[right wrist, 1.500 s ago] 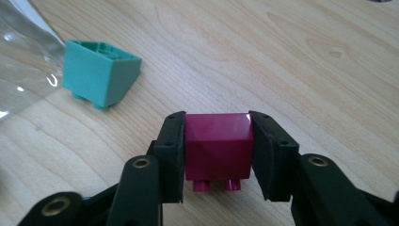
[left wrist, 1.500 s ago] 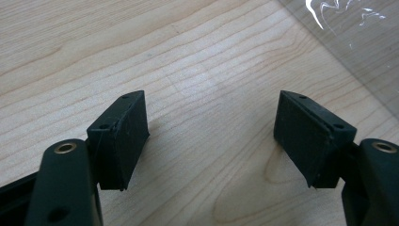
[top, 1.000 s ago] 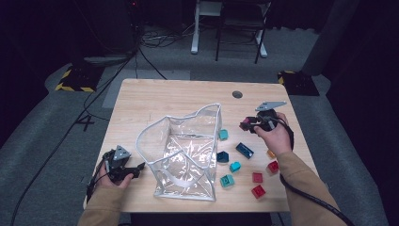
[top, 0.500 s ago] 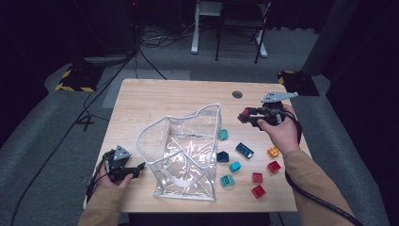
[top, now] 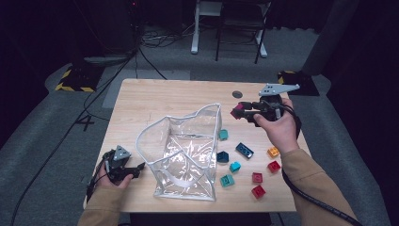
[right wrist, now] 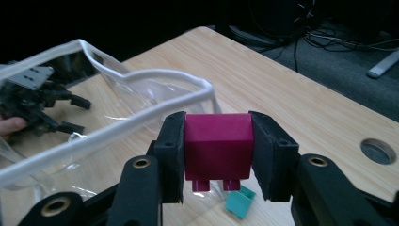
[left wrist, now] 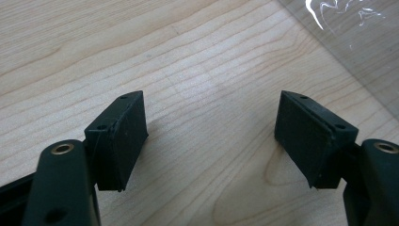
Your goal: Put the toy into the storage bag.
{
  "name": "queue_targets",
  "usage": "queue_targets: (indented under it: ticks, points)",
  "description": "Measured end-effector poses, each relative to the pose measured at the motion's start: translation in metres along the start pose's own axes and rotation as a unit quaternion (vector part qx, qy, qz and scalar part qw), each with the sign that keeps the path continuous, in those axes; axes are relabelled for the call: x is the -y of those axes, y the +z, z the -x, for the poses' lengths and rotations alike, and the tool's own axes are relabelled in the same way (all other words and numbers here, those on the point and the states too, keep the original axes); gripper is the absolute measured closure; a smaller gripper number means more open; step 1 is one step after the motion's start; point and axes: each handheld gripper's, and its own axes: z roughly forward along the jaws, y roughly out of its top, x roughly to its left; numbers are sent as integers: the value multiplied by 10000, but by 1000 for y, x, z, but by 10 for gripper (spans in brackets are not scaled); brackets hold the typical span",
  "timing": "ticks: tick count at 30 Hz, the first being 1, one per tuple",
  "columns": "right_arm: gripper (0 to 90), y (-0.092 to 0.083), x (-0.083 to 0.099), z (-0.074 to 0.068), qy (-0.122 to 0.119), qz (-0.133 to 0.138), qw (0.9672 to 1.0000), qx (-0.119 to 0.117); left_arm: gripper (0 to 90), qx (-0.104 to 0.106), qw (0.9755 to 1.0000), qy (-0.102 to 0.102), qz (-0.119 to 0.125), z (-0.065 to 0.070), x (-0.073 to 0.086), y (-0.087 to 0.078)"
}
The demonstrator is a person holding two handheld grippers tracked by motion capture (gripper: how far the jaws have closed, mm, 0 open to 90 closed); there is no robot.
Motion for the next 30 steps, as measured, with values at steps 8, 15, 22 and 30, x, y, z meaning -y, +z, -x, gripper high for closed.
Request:
queue_targets:
  ticks: [8,15,22,30]
  points:
    - [590,3,-20,-21,-121,133,9995,-276,261,-9,10000,21,-3,0,0,0]
    - [590,10,-34,-39,-289,151,9985,-443,261,-10,10000,26,2,0,0,0]
    - [590,22,-45,-59,-412,136,9967,-679,260,8,10000,4,-8,0,0,0]
    - [590,41,-57,-79,-559,48,9940,-937,260,1,10000,14,-1,0,0,0]
